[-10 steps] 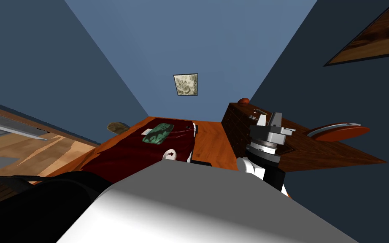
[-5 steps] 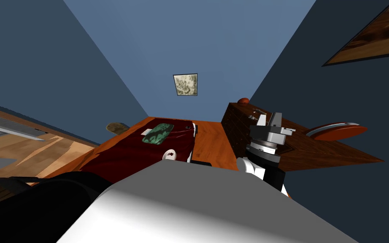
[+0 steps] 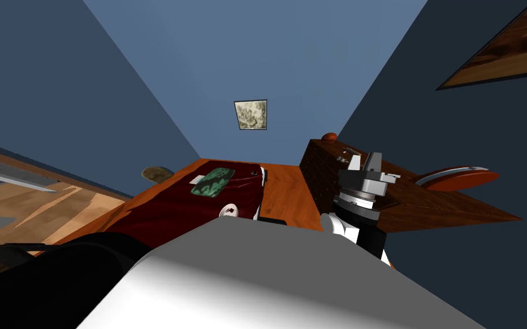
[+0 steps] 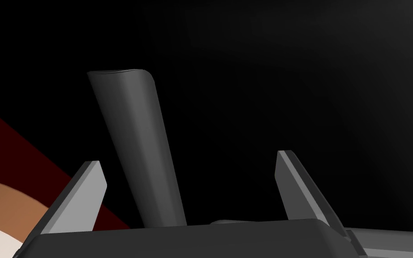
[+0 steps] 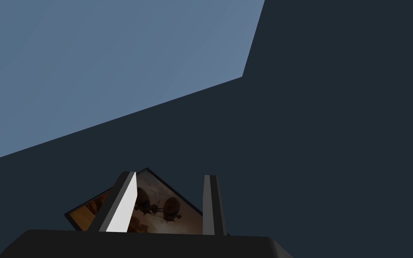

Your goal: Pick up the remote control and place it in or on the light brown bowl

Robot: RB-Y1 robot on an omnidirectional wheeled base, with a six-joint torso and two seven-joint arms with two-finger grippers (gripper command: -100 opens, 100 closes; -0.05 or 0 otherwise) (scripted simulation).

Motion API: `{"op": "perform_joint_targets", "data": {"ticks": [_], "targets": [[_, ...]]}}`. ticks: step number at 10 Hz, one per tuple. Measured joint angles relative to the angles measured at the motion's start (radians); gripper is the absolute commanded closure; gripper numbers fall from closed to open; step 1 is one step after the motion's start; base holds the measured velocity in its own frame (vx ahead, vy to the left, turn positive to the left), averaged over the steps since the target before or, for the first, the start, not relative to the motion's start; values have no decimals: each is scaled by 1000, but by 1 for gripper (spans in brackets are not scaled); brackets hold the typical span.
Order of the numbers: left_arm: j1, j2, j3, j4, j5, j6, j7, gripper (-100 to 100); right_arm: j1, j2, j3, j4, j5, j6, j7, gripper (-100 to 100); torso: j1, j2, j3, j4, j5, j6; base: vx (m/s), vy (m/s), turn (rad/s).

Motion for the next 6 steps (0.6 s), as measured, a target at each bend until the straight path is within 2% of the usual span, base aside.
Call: {"op": "perform_joint_targets", "data": {"ticks": [6], "targets": [[0,0,0,0,1,0,0,-100,0,0,0,0,0,0,0,0,0,1,0,0,0,0,2,0,-4]]}}
